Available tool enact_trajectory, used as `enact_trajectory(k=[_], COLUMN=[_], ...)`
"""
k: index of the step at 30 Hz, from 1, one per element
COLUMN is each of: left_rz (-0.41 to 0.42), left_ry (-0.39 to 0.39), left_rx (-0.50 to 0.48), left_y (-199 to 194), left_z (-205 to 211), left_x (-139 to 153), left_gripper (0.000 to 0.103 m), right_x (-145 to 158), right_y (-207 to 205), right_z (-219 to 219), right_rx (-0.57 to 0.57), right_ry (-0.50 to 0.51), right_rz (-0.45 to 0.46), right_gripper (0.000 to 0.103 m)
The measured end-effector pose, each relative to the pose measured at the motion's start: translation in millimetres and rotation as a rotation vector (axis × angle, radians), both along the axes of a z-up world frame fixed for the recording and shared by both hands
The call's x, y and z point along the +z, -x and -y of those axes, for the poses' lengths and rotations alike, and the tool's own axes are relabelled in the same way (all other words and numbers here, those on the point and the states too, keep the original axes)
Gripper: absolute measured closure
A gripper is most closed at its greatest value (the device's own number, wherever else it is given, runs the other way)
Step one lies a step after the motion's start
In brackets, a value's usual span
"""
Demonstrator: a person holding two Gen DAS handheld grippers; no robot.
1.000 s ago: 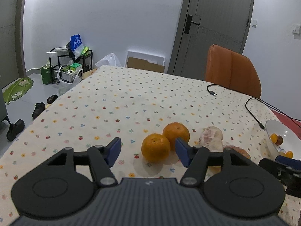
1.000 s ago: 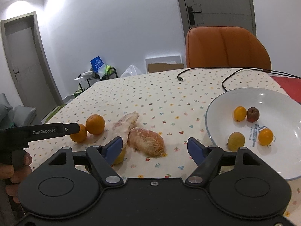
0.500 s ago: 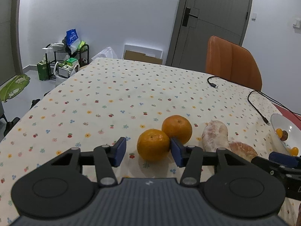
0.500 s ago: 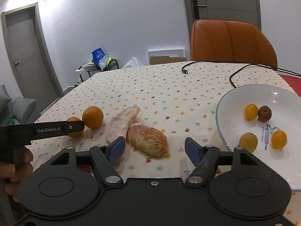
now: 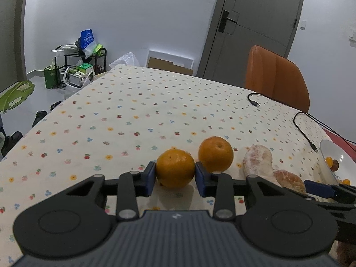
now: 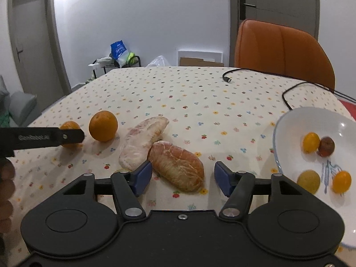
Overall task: Organize fruits
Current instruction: 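Grasp a large orange with the left tool while the right tool grasps a peeled pink pomelo piece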
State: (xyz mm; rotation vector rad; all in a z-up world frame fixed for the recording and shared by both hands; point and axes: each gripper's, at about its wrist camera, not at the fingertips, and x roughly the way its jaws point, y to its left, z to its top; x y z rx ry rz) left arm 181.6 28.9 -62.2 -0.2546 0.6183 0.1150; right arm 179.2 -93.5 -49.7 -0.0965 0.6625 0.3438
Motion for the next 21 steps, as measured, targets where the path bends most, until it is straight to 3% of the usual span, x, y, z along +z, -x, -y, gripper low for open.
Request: enact_trajectory(k=[12,14,18,21], left_rz=[0.010,0.012,0.023,0.028], left_ry=[0.031,0.033,0.031,0.028], left_rx=[0.046,0.044,0.039,0.038], left_y=[14,16,22,26], left_z=[-18,-17,-16,-14], left_x=[6,7,10,12], left_gripper=[0.067,0.067,0.067,0.067], right_x=[0,0,2,4], right_y=[-16,-14,-5,1], right_z=[-7,-6,-7,-5], right_rx=[0.013,0.008,0.017,0.030], right_ry=[0.024,0.026,0.044,0.038], right_rz=[0.009,0.011,0.020,0.015], right_gripper=[0.041,0.046,0.067,0.068])
